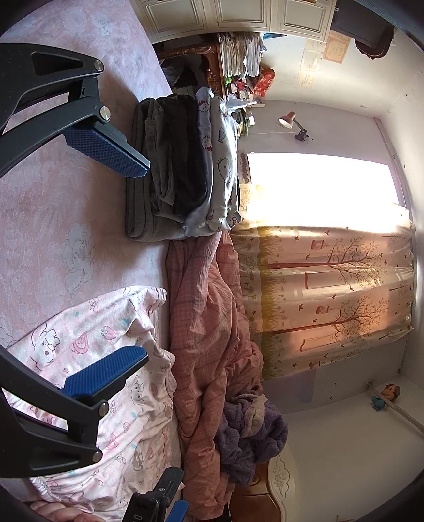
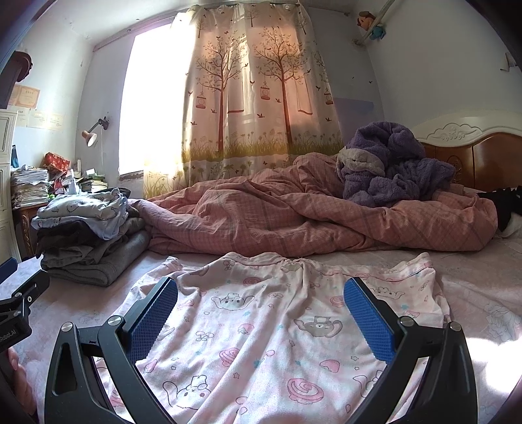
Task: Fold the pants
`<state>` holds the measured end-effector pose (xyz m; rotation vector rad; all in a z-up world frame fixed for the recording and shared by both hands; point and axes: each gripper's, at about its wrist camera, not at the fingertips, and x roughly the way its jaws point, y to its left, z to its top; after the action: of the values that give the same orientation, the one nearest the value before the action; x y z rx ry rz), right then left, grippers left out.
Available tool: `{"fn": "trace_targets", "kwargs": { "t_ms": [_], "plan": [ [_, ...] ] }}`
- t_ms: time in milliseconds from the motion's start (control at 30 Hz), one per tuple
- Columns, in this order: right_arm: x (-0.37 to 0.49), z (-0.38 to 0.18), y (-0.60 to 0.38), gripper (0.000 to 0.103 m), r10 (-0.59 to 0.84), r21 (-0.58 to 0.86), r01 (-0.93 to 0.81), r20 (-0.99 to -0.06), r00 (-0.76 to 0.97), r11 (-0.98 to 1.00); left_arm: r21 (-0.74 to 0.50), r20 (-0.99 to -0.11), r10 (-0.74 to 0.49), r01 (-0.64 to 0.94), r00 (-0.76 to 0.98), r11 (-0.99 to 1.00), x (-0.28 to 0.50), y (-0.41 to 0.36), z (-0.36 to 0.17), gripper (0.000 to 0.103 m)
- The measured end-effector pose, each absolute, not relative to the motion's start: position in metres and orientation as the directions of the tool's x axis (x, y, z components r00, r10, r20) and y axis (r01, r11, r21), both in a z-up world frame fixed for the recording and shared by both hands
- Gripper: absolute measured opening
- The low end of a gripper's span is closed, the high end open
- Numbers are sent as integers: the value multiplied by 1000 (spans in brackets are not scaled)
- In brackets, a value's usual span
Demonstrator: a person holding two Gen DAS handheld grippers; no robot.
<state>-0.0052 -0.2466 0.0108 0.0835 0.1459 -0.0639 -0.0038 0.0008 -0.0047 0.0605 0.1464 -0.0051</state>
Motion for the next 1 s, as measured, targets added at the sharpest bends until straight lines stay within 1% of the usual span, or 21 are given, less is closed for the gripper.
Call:
{"fn": "trace_targets", "kwargs": {
  "t_ms": [300,433,533,600,667,800,933,1000],
  "plan": [
    [-8,10,-247,103,-62,72,73,-142,988,995,50,-135,-3,10,991,999,-8,3,-2,103],
    [-12,11,-245,103,-64,62,72,-127,990,995,65,-108,-12,19,994,998,-14,-1,-2,103],
    [-15,12,-245,103,-51,66,59,-119,992,996,73,-117,-11,20,993,997,-12,-3,-1,103],
    [-14,12,-244,103,-36,67,45,-130,991,997,71,-117,-12,21,993,997,-11,-3,-1,103],
    [-12,12,-243,103,-32,62,42,-141,989,997,67,-102,-30,37,994,997,-15,-2,-1,103],
    [-16,12,-241,103,-47,55,54,-127,991,997,71,-85,-43,49,995,996,-20,-3,1,103],
    [-21,13,-247,103,-59,73,69,-123,991,995,57,-88,-40,45,995,997,-19,-2,3,103],
    [-29,13,-254,103,-51,103,63,-110,993,993,40,-75,-37,40,996,998,-22,2,6,103]
  ]
}}
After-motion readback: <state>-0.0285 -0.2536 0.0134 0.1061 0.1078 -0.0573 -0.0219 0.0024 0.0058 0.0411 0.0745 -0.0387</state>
